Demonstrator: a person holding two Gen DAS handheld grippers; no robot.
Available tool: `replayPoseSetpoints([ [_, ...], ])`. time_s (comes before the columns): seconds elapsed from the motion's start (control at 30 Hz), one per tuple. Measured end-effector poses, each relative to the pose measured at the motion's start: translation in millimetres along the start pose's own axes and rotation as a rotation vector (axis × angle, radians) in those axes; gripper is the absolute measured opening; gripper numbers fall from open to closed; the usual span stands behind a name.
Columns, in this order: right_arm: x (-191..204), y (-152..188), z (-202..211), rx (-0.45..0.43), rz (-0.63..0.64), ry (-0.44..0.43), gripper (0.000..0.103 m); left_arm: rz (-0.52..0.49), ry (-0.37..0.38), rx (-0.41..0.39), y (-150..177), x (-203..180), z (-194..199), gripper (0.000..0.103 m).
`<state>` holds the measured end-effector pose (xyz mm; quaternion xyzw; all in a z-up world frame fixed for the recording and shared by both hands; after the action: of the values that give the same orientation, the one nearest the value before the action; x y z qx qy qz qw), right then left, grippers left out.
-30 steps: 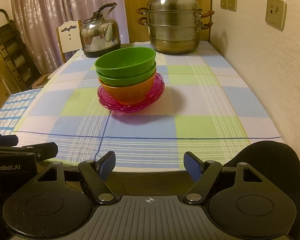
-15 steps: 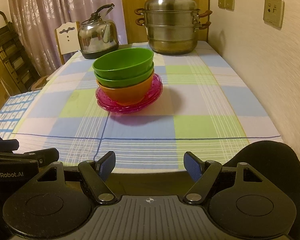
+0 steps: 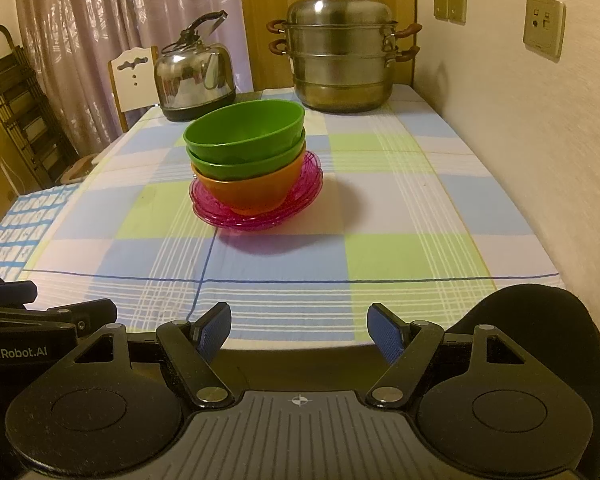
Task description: Organize plates and bowls
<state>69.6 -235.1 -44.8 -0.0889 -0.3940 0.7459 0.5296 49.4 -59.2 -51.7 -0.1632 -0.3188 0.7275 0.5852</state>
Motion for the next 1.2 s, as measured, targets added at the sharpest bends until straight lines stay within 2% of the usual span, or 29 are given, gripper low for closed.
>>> replayPoseSetpoints([
  [1.2, -3.7, -2.4, 1.5, -0.006, 0.000, 0.005, 0.075, 0.006, 0.003, 0.002, -1.0, -0.3, -1.6, 0.103],
])
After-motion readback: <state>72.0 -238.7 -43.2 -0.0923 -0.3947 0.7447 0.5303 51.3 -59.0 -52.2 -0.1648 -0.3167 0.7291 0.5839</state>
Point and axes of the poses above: each gripper's, at about its wrist camera, not at the fingertips, and z roughly against the way its jaws point, x to its left, y to its underside, the point moved 10 cm from there along -z, roughly the way its jaws point, and after that the axes turned 15 degrees about -y, right-handed, at the moved point
